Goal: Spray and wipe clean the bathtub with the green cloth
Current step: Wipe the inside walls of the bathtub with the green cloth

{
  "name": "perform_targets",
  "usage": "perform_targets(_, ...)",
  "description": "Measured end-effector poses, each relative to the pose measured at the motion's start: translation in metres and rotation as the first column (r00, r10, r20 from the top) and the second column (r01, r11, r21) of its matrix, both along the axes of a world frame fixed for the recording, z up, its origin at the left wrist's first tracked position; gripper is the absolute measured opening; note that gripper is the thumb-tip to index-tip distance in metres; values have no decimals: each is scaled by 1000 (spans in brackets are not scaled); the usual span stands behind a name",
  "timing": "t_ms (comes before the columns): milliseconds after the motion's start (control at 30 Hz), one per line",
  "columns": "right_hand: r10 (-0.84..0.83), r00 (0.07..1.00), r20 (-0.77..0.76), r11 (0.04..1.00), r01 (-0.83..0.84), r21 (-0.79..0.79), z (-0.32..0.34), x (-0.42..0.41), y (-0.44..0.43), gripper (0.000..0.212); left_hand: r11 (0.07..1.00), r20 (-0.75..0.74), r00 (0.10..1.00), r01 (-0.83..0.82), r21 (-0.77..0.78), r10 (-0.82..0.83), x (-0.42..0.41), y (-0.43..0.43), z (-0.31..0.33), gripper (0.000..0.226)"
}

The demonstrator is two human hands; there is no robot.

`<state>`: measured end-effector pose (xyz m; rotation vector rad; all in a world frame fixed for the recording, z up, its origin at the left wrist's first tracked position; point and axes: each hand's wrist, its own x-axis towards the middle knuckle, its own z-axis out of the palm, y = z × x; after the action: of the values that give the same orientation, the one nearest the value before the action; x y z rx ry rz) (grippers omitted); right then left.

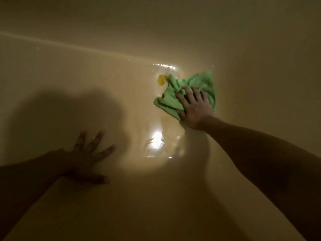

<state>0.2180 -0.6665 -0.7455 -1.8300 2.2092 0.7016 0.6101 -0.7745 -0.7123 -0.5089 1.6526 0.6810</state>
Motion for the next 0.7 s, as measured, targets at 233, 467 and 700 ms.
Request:
perform_targets(233,279,955,103,955,-265,-135,-7,34,66,51,998,-48,998,-51,-29,50,-8,-3,1,126)
perform_targets(467,242,957,160,947,-197,-254,-12,17,33,47,987,-165,985,-76,-141,52,-16,0,-8,110)
perform_targets(700,-5,999,49,950,20,-311,-1,-33,-39,70,972,-187,979,-120,-202,82,-32,-5,-19,123)
